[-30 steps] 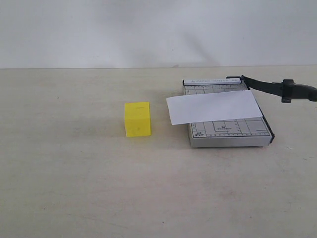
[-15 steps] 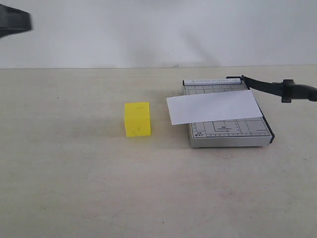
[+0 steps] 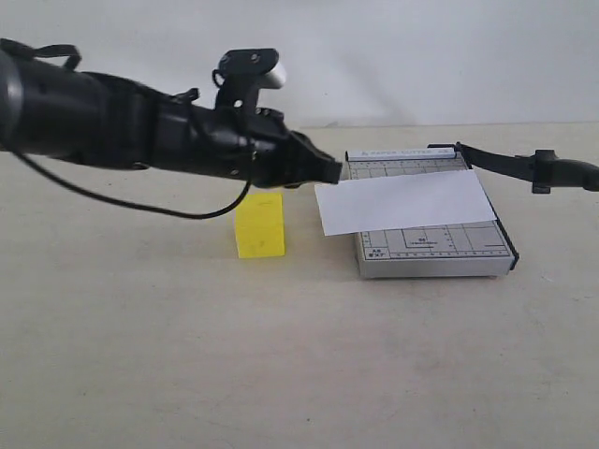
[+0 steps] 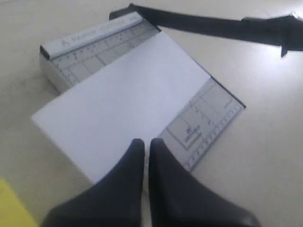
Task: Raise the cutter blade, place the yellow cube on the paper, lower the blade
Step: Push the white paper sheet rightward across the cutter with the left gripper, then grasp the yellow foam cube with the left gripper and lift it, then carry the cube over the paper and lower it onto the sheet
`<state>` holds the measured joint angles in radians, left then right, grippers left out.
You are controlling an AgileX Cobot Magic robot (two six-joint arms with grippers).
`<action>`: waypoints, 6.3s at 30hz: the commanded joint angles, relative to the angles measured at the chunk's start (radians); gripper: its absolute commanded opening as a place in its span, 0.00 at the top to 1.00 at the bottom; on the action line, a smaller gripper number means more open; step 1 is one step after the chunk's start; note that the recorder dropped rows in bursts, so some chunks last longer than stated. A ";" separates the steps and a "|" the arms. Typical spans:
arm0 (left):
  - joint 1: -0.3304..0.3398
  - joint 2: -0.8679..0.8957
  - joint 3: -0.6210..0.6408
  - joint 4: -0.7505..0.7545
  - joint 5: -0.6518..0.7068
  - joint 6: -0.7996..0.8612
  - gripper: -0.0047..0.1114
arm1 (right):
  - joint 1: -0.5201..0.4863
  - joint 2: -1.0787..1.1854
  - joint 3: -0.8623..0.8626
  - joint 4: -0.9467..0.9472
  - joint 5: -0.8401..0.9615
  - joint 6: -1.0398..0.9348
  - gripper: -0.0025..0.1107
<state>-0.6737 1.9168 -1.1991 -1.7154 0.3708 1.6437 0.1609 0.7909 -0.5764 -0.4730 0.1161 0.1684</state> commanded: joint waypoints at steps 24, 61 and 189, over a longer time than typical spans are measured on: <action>-0.071 0.442 -0.518 0.192 -0.008 -0.134 0.92 | -0.303 0.221 -0.034 -0.033 -0.208 0.431 0.97; -0.122 0.606 -0.826 0.328 0.011 -0.234 0.92 | -0.302 0.126 -0.032 -0.033 -0.195 0.385 0.97; -0.083 0.680 -1.115 1.048 0.408 -0.619 0.92 | -0.302 0.128 -0.029 -0.033 -0.086 0.353 0.97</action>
<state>-0.7594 2.5970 -2.3083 -0.6740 0.7842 1.0167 -0.1374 0.9215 -0.6040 -0.4987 0.0310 0.5274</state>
